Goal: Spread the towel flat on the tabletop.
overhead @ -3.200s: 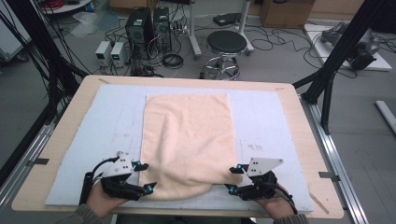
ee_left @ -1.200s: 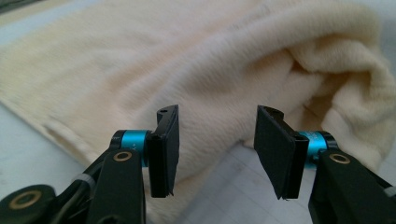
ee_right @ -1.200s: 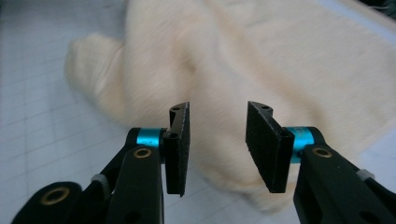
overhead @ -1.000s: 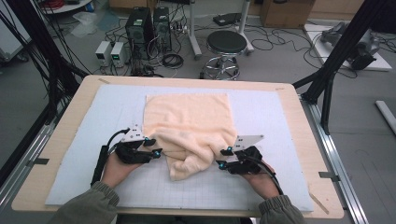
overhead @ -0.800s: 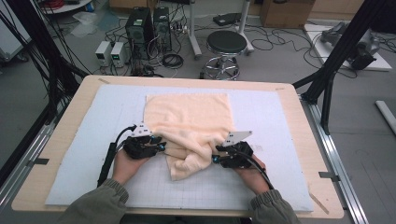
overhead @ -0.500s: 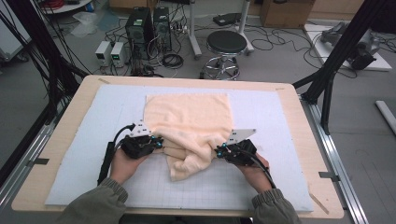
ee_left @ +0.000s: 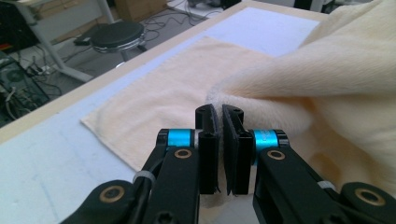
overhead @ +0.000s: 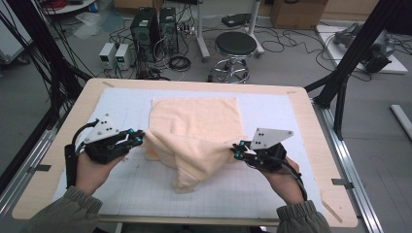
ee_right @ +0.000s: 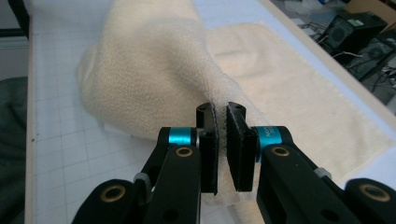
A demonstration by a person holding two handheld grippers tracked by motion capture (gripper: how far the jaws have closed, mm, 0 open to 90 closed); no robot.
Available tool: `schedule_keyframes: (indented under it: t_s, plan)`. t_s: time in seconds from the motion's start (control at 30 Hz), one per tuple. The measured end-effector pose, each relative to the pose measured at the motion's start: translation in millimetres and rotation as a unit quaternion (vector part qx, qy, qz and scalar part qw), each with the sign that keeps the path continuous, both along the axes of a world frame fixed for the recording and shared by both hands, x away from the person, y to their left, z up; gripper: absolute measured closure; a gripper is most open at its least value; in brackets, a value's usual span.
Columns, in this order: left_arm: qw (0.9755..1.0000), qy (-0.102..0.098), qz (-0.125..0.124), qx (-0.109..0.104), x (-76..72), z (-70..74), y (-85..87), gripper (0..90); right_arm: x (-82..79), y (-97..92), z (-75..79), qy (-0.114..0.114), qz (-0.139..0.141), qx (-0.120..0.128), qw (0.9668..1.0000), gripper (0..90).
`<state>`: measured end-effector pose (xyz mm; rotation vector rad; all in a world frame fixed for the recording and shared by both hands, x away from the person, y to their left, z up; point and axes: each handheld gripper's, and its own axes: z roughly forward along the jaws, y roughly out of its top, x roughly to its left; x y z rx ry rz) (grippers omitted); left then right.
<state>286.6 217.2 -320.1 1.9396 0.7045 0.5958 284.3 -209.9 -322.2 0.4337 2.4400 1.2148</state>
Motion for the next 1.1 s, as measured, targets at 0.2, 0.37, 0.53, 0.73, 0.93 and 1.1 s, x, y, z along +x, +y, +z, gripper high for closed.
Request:
schedule_keyframes:
  t_s: [0.2,0.37,0.53,0.73,0.93,1.1]
  plan:
    - [0.9973,0.047,0.057,0.008,55.9,-30.5,-5.8,84.9,47.4,8.0,-15.2,0.044,-0.035,-0.018,0.9982,84.0]
    - [0.9899,0.104,0.095,0.016,104.2,-66.1,-18.1,83.6,103.2,12.5,-49.3,0.094,-0.088,-0.036,0.9911,82.0]
    - [0.9898,0.113,0.082,0.027,106.1,-75.4,-21.5,64.6,126.8,3.8,-71.2,0.127,-0.115,-0.031,0.9848,69.7]
    - [0.9947,0.085,0.057,0.006,83.8,-54.6,-14.6,54.5,100.4,-3.3,-52.2,0.093,-0.095,0.004,0.9911,63.9]
    - [0.9981,0.061,0.003,0.002,42.5,-60.3,-24.2,51.4,63.8,-2.0,-47.0,0.076,-0.050,0.007,0.9958,60.6]
    - [0.9959,0.085,-0.023,0.019,35.9,-85.7,-39.4,51.2,49.6,10.1,-64.3,0.085,-0.018,0.009,0.9961,57.9]
